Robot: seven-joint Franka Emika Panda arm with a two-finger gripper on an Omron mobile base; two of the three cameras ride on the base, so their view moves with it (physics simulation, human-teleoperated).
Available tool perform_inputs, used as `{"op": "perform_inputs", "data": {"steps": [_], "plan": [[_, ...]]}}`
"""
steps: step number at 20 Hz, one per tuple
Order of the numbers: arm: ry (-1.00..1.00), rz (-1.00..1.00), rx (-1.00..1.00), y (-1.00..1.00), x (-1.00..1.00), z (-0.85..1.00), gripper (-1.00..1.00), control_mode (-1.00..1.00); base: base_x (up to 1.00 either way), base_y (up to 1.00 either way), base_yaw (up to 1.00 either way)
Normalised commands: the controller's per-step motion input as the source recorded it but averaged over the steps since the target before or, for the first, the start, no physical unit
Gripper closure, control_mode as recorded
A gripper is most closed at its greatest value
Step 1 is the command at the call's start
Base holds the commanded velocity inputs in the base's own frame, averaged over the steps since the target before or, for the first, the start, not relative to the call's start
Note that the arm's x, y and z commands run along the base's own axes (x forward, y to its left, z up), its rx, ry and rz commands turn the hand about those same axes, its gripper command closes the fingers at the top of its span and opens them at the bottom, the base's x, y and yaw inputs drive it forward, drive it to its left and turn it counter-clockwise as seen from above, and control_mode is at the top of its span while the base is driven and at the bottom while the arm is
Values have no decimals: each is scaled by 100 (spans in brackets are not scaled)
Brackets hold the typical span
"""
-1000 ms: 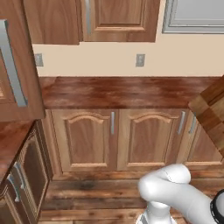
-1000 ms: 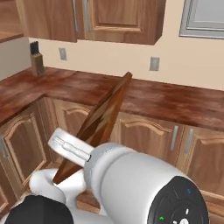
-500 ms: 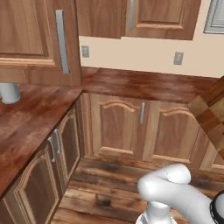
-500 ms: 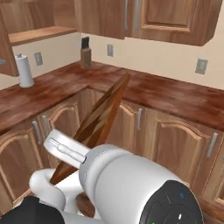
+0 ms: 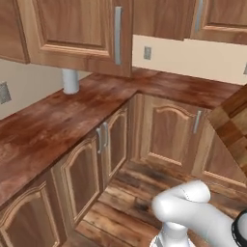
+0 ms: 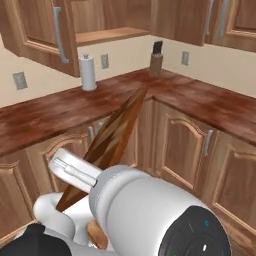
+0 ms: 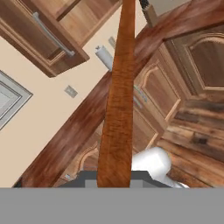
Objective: Move the cutting board and knife to the sink. Then move spray from the cabinet to the counter.
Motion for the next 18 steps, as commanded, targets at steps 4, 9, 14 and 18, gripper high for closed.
{"op": "perform_inputs", "data": {"steps": [4,9,14,18], "plan": [[0,0,0,0,0,0,100,100,-62,0,50],[0,0,0,0,0,0,100,100,-58,0,50],[0,0,0,0,0,0,100,100,-49,0,52],[0,0,0,0,0,0,100,100,-35,0,53]]}}
